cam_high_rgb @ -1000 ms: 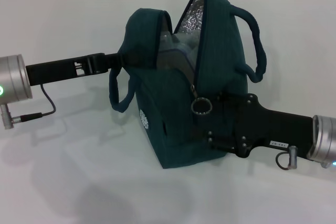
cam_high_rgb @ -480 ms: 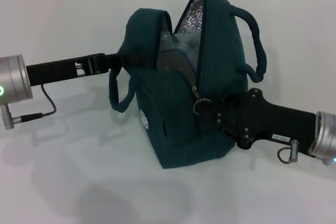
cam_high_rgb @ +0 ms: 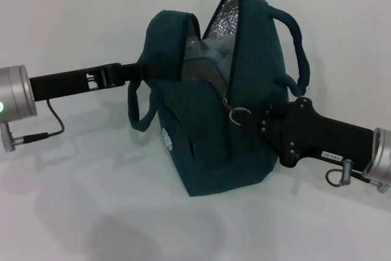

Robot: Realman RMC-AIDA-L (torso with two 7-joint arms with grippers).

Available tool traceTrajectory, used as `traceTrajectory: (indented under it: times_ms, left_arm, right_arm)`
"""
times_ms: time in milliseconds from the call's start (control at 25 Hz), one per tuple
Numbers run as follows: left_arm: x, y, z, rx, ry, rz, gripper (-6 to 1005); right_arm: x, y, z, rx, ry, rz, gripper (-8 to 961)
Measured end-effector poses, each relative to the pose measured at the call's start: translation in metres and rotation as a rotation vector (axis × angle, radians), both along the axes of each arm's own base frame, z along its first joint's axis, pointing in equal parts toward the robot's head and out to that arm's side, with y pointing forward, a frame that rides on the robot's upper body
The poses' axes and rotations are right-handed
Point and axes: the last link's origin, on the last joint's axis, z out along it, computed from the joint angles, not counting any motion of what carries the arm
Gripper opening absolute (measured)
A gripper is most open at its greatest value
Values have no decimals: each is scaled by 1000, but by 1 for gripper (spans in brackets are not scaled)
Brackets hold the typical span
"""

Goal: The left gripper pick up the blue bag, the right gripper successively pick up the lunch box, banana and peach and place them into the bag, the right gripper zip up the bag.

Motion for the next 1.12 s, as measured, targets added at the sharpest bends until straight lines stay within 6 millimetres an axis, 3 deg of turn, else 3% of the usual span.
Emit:
traceTrajectory:
  times_ms: [400,960,1120]
  left_arm:
    - [1,1,0,2,7,-11,48]
    - [13,-3,0,49,-1,-164,48]
    - [16,-6,6,141,-39,-242,174]
  right_arm:
    - [-4,-15,18,123,115,95,7]
    - [-43,15,17,153,111,230,7]
    - [-45,19,14,150,94,231,7]
